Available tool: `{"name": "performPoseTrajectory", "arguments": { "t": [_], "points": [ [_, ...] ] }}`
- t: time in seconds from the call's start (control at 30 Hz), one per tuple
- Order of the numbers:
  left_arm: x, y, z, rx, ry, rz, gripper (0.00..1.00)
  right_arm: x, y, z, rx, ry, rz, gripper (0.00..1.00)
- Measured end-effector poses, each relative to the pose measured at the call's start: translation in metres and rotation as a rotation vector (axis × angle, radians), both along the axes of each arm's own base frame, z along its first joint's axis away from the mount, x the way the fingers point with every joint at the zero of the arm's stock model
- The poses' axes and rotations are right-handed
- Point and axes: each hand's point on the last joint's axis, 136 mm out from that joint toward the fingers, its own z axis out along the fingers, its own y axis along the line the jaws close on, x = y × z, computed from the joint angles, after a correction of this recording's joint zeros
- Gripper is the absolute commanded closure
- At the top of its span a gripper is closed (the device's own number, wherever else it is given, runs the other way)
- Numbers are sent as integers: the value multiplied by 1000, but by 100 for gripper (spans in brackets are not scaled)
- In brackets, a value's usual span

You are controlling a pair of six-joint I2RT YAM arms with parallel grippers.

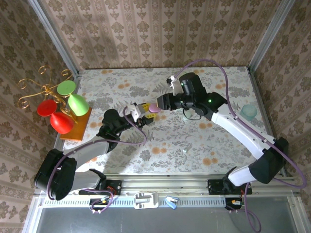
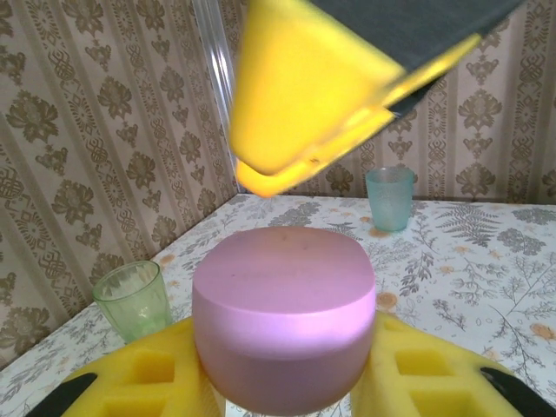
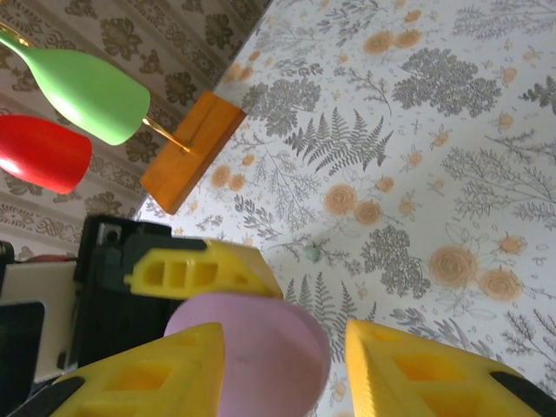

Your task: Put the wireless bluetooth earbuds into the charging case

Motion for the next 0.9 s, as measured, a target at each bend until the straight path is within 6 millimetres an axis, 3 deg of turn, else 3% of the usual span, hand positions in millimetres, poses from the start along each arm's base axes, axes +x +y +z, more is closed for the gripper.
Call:
{"name": "performPoseTrajectory", "arguments": {
  "t": [0.07,0.27,0.4,0.57,0.77,0.9],
  "points": [
    [1,-1,4,-10,-4,1,75,-3,-2,-1,2,2,2,56],
    [2,-1,11,-37,-10,0,75,-7,-13,5,152,57,-32,32],
    [4,0,18,-63,-17,10,75,-2,-16,-1,329,146,-47,30],
    [5,0,30,-93,-29,11,75,-11,-4,-6,501,265,-12,34],
    [3,0,44,-133,-50,1,75,-13,6,17,663,303,37,49],
    [4,-1,44,-137,-46,-3,75,-11,10,26,717,320,59,49]
  ]
}}
